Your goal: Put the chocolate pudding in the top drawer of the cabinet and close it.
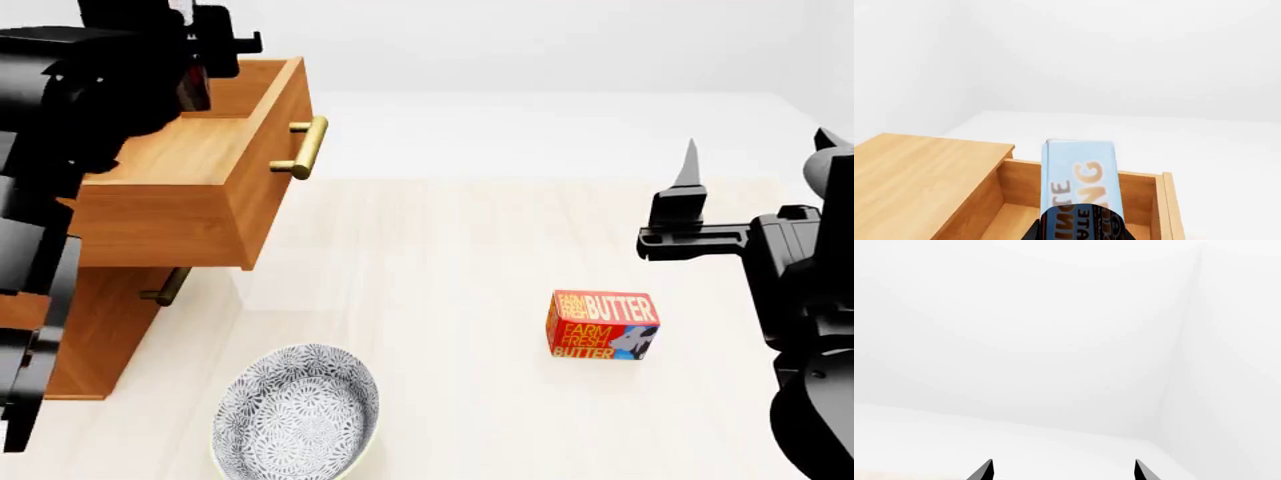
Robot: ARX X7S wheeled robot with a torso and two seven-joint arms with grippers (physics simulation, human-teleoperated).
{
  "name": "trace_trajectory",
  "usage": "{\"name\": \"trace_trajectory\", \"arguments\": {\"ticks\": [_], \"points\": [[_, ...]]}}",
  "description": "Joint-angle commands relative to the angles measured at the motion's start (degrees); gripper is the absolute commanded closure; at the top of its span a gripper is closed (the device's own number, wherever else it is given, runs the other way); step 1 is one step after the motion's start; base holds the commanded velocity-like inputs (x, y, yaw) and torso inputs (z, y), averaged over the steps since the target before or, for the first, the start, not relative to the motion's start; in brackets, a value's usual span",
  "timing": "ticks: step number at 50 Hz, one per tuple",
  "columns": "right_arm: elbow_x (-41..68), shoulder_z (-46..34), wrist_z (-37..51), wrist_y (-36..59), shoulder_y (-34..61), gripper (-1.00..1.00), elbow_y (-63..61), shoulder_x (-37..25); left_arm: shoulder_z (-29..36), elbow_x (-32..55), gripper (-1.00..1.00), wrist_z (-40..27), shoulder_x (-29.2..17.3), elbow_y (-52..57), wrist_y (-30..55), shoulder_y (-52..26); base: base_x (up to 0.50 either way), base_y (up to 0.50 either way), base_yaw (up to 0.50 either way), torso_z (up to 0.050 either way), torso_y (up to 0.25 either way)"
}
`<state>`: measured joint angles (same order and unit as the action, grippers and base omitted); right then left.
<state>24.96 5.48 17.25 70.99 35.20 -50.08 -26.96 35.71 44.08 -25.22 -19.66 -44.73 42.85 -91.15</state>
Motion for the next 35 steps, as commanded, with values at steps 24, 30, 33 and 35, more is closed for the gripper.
{"name": "trace_trajectory", "arguments": {"ticks": [24, 30, 33, 35], "points": [[0.2, -1.1, 0.8, -1.0, 0.0, -1.00, 1.2, -0.2, 1.0, -2.8, 1.00, 3.3, 2.8, -13.7, -6.6, 2.0, 0.00, 0.00, 0.00, 0.000, 0.000], [0.5, -1.1, 1.1, -0.4, 0.5, -1.00, 0.9, -0.1, 0.8, -2.6, 1.00, 3.4, 2.5, -13.6, -6.5, 2.1, 0.00, 0.00, 0.00, 0.000, 0.000], [0.4, -1.4, 1.1, -0.6, 0.4, -1.00, 0.9, -0.3, 0.8, -2.7, 1.00, 3.7, 2.7, -14.3, -6.7, 1.9, 0.00, 0.00, 0.00, 0.000, 0.000], [0.5, -1.5, 1.2, -0.6, 0.5, -1.00, 1.0, -0.2, 0.8, -2.7, 1.00, 3.8, 2.7, -14.5, -6.8, 2.0, 0.00, 0.00, 0.00, 0.000, 0.000]]}}
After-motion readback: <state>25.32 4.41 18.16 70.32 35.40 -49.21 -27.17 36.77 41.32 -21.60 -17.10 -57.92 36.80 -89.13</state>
